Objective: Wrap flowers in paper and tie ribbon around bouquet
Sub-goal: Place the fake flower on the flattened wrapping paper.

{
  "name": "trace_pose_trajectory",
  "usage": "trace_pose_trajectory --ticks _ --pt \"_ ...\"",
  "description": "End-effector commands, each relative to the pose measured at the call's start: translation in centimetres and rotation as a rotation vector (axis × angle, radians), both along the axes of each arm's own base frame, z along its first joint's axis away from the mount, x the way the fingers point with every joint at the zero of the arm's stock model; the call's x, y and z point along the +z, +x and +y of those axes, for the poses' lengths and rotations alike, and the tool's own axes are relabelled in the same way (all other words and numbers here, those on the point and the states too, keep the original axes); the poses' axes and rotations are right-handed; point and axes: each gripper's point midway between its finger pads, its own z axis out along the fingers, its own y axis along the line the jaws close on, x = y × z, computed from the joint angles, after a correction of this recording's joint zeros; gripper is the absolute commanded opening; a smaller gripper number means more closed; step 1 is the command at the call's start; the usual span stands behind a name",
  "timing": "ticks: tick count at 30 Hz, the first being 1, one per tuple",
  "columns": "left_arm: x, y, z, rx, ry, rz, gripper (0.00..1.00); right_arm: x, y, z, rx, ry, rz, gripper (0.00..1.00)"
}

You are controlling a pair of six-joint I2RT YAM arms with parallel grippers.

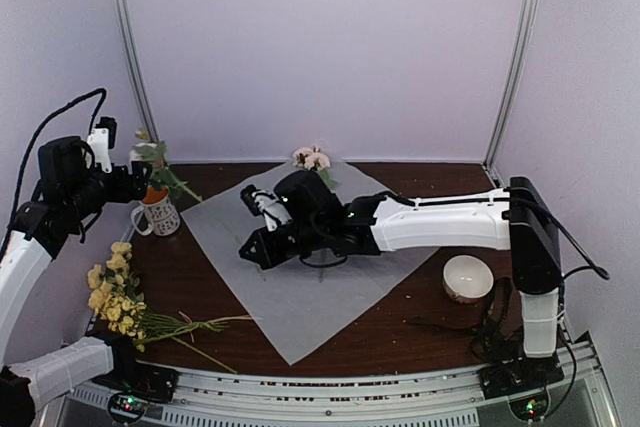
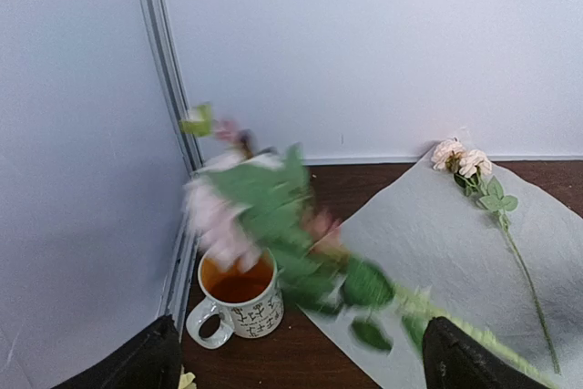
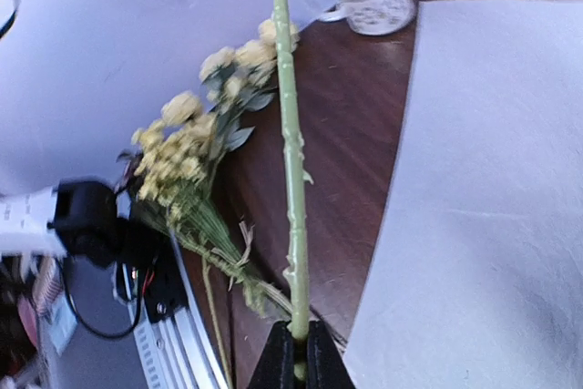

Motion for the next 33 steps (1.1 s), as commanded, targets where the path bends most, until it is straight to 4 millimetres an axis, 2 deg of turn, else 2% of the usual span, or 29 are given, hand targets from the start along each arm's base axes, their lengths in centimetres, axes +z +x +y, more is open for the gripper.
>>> trace_pose_trajectory --ticks 1,5,8,15,17,18,20,21,22,24,26,27,29,33 --pt "0.9 0.6 -0.1 -0.013 0.007 -0.053 0.95 -1.2 6.3 -3.8 -0.281 0.2 0.231 0.0" --pt "0.8 0.7 -0.4 -0.023 0.004 -0.046 0.95 -3.1 10.1 -7.5 -0.479 0.216 0.23 0.0" --pt "0.5 0.9 -0.5 -0.03 0.002 -0.035 0.95 -4.7 11.8 -8.8 -0.57 0.21 0.234 0.0" --pt "-0.3 1.2 -1.0 -0.055 -0.013 -0.006 0.95 -8.4 13.3 -10.3 -0.651 0.126 0.248 0.01" --pt "-0.5 1.5 -1.2 -0.059 -0.015 0.005 0.94 -8.8 13.3 -11.7 -0.696 0.114 0.236 0.26" --pt "-0.8 1.6 -1.2 -0.061 -0.015 0.015 0.95 -8.2 13.5 -12.3 -0.722 0.112 0.201 0.39" --pt "-1.1 1.7 -1.2 -0.058 -0.014 0.026 0.94 -6.4 13.6 -12.9 -0.715 0.077 0.106 0.52" --pt "-1.2 1.8 -1.1 -0.051 -0.013 0.031 0.94 -5.5 13.4 -12.8 -0.684 0.045 0.045 0.54" --pt "-1.4 1.8 -0.9 -0.042 -0.012 0.038 0.94 -4.6 12.9 -12.1 -0.629 0.023 -0.017 0.54" --pt "-1.7 2.0 -0.6 -0.022 -0.001 0.057 0.94 -2.8 10.4 -9.4 -0.409 -0.012 -0.17 0.54" --pt "-2.2 2.2 -0.4 -0.012 0.005 0.08 0.94 -2.0 6.0 -5.5 -0.093 -0.031 -0.267 0.56" --pt "-2.4 2.3 -0.4 -0.013 0.005 0.089 0.94 -2.1 3.5 -3.7 0.071 -0.042 -0.276 0.57" --pt "-2.6 2.4 -0.7 -0.026 0.0 0.102 0.94 -3.1 -0.7 -1.4 0.316 -0.093 -0.29 0.61" --pt "-3.0 2.6 -0.7 -0.027 -0.004 0.111 0.94 -6.3 -4.5 1.5 0.509 -0.205 -0.314 0.68"
